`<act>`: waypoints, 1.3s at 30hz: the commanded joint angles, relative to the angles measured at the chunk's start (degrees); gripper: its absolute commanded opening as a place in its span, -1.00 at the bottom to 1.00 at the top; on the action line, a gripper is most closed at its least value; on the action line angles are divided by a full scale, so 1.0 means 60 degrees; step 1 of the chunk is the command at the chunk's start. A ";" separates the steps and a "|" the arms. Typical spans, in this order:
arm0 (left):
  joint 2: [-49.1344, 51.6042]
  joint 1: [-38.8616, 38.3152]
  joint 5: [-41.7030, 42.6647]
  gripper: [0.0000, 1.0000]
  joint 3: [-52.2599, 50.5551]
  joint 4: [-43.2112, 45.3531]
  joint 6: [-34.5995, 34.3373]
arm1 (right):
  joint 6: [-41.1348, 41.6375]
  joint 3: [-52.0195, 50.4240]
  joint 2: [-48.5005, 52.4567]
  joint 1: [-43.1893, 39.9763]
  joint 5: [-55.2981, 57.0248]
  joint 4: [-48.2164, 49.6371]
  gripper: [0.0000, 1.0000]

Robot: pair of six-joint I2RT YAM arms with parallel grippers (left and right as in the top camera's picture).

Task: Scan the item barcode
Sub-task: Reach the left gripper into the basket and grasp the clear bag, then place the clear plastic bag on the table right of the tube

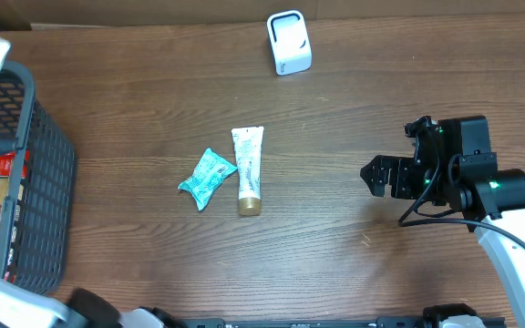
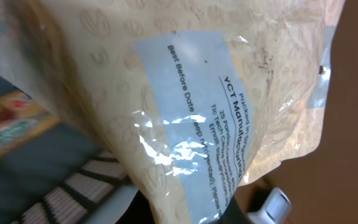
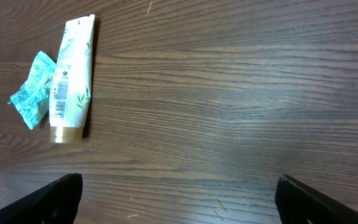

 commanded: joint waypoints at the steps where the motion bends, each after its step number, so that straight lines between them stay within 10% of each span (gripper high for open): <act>1: -0.0597 -0.1151 0.1271 -0.92 0.0193 -0.0437 0.0783 | -0.0066 0.0233 -0.0022 0.0055 0.0084 0.0066 1.00; 14: 0.0474 -0.8419 -0.0831 -0.91 -0.2346 -0.0619 0.1490 | -0.0069 0.0233 -0.0022 0.0055 0.0087 0.0091 1.00; 30: 0.4459 -1.2735 -0.1647 -0.87 -0.5195 0.1705 0.0874 | -0.0069 0.0233 -0.0022 0.0055 0.0087 0.0091 1.00; 36: 0.4983 -1.2961 -0.1730 0.73 -0.5180 0.1960 0.0663 | -0.0069 0.0233 -0.0022 0.0055 0.0087 0.0095 1.00; 39: 0.4794 -1.2885 -0.1781 0.89 -0.4852 0.1843 0.0674 | -0.0069 0.0233 -0.0022 0.0055 0.0087 0.0095 1.00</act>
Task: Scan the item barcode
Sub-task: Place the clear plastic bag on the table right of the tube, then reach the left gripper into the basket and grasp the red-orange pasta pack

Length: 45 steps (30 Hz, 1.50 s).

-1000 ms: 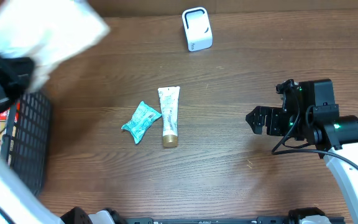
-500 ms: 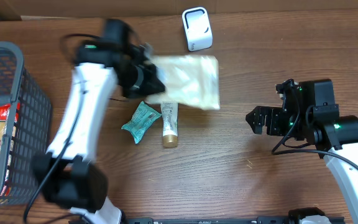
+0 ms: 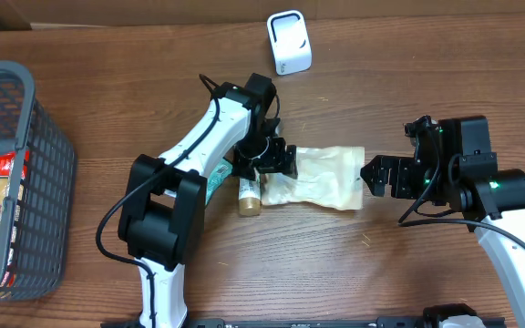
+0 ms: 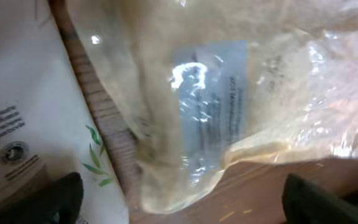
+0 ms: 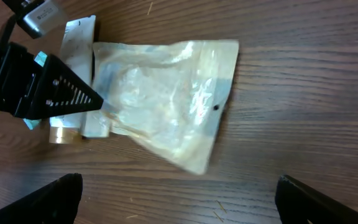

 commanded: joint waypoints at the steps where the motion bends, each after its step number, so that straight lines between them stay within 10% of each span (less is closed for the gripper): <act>1: -0.0372 0.0182 -0.0382 0.91 0.0754 -0.0339 -0.0098 | -0.0047 0.0233 -0.0022 0.0055 0.0087 0.0051 1.00; 11: -0.1989 0.2233 -0.1985 0.99 0.6215 -0.3005 -0.0073 | -0.0047 0.0233 -0.0022 0.0055 0.0084 0.0047 1.00; 19: -0.3268 0.7023 -0.2787 0.99 0.8681 -0.4809 -0.0361 | -0.0047 0.0233 -0.0022 0.0055 0.0084 0.0044 1.00; 27: -0.3359 1.1989 -0.3348 0.90 0.8113 -0.5100 -0.0506 | -0.0044 0.0233 -0.0022 0.0055 0.0076 -0.0076 1.00; 38: -0.3311 1.2120 -0.4014 0.92 0.4863 -0.2036 -0.0747 | -0.0084 0.0233 -0.0022 0.0055 0.0091 -0.0171 1.00; 45: -0.3071 1.2069 -0.4237 0.85 0.2302 0.0375 0.1257 | -0.0084 0.0233 -0.0022 0.0055 0.0470 -0.0160 1.00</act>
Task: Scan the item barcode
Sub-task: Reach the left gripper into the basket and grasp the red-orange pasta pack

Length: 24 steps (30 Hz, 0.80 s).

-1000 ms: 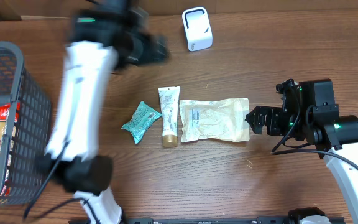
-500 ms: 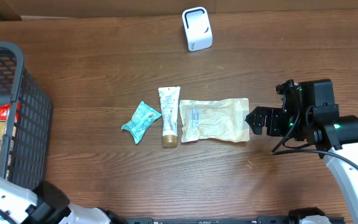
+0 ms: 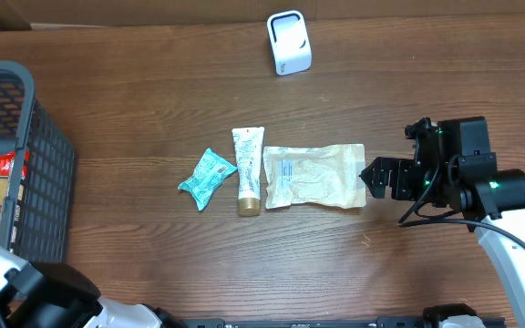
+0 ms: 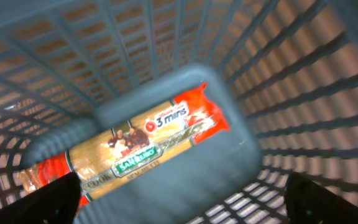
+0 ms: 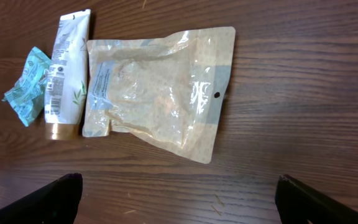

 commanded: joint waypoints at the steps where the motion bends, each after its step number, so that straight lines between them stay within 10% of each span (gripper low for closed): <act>1: 0.0255 -0.0124 -0.0743 0.85 -0.1104 0.0270 0.1045 | -0.0080 0.0233 -0.0022 0.0055 0.0357 0.0044 1.00; 12: 0.1453 -0.0124 -0.1472 1.00 -0.3417 0.2124 0.4721 | -0.0076 0.0233 -0.0015 0.0055 0.0353 0.0040 1.00; 24: 0.3217 -0.0106 -0.1650 1.00 -0.3421 0.3738 0.5406 | -0.0033 0.0233 -0.0015 0.0055 0.0342 -0.0051 1.00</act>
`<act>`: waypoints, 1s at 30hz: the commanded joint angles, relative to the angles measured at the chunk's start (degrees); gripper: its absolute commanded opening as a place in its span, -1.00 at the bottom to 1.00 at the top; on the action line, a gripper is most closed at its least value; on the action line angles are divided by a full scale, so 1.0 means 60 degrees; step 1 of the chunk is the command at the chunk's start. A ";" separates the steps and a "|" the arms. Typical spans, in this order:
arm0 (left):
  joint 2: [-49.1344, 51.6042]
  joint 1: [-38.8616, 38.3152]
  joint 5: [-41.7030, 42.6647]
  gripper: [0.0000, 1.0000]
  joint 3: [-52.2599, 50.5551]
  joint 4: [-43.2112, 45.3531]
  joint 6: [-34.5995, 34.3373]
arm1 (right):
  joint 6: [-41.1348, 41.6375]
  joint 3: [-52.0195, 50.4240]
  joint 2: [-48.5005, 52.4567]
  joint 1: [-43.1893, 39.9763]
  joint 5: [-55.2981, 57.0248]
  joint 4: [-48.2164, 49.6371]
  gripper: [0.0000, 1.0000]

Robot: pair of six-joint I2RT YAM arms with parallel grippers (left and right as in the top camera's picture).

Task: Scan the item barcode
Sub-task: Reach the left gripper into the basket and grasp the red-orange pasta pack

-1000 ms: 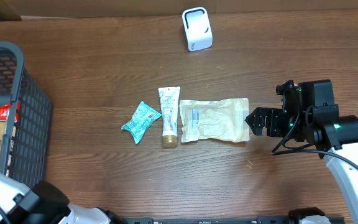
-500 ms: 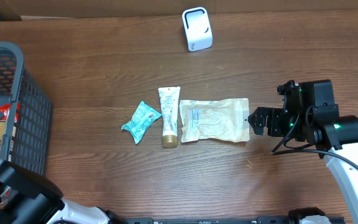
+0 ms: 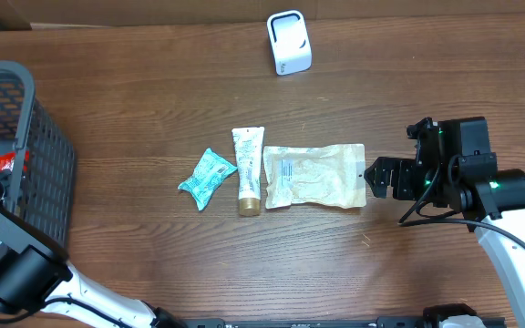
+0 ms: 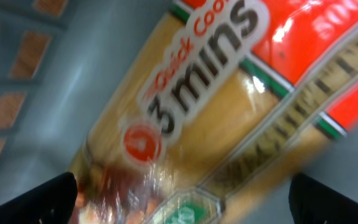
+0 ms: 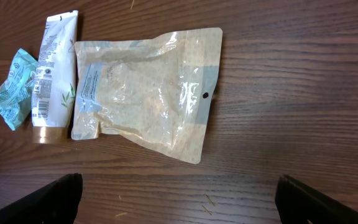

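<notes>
A red and orange "Quick Cook 3 mins" noodle packet [image 4: 229, 81] fills the left wrist view. My left gripper [image 4: 179, 205] is open close over it, its fingertips [image 4: 58, 199] at either side. In the overhead view only a red corner of the packet [image 3: 4, 160] shows in the grey basket [image 3: 48, 173]. The white scanner [image 3: 289, 42] stands at the table's back. My right gripper [image 3: 374, 178] is open, just right of a beige pouch [image 5: 145, 93].
A white tube [image 3: 248, 169] and a teal packet [image 3: 206, 179] lie left of the beige pouch [image 3: 314, 175] mid-table. The basket's walls surround the left arm [image 3: 12, 264]. Bare wood lies between the items and the scanner.
My left gripper was well above the noodle packet in the basket; now it is close down on it, still open. The right wrist view has shifted slightly to the right.
First the beige pouch filled the left wrist view above the basket, and only the tube and teal packet lay on the table. Then the pouch lay beside the tube under my open left gripper. Later that gripper was over the basket, and now sits low on the noodle packet.
</notes>
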 commanded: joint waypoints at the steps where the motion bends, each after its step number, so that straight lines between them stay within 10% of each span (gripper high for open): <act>1: 0.0222 -0.0044 -0.0178 1.00 -0.0033 0.0361 0.0732 | -0.0036 0.0233 -0.0015 0.0055 0.0055 -0.0018 1.00; 16: 0.0900 -0.0025 0.0328 0.84 -0.0801 0.0124 0.0135 | -0.0007 0.0233 -0.0015 0.0055 0.0051 -0.0087 1.00; 18: 0.0969 -0.0025 0.0357 0.64 -0.0827 0.0117 0.0124 | -0.0007 0.0233 -0.0015 0.0055 0.0047 -0.0095 1.00; 19: 0.0973 -0.0025 0.0368 0.16 -0.0827 0.0109 0.0124 | -0.0007 0.0233 -0.0015 0.0055 0.0018 -0.0091 1.00; 21: 0.0973 -0.0047 0.0372 -0.18 -0.0820 0.0117 0.0007 | -0.0007 0.0233 -0.0015 0.0055 0.0022 -0.0087 1.00; 27: 0.0969 -0.0062 0.0688 -0.92 -0.0809 0.0058 -0.0200 | -0.0007 0.0233 -0.0015 0.0055 0.0018 -0.0087 1.00; 30: 0.0962 -0.0062 0.1035 -0.92 -0.0634 -0.0135 -0.0386 | -0.0007 0.0233 -0.0015 0.0055 0.0022 -0.0084 1.00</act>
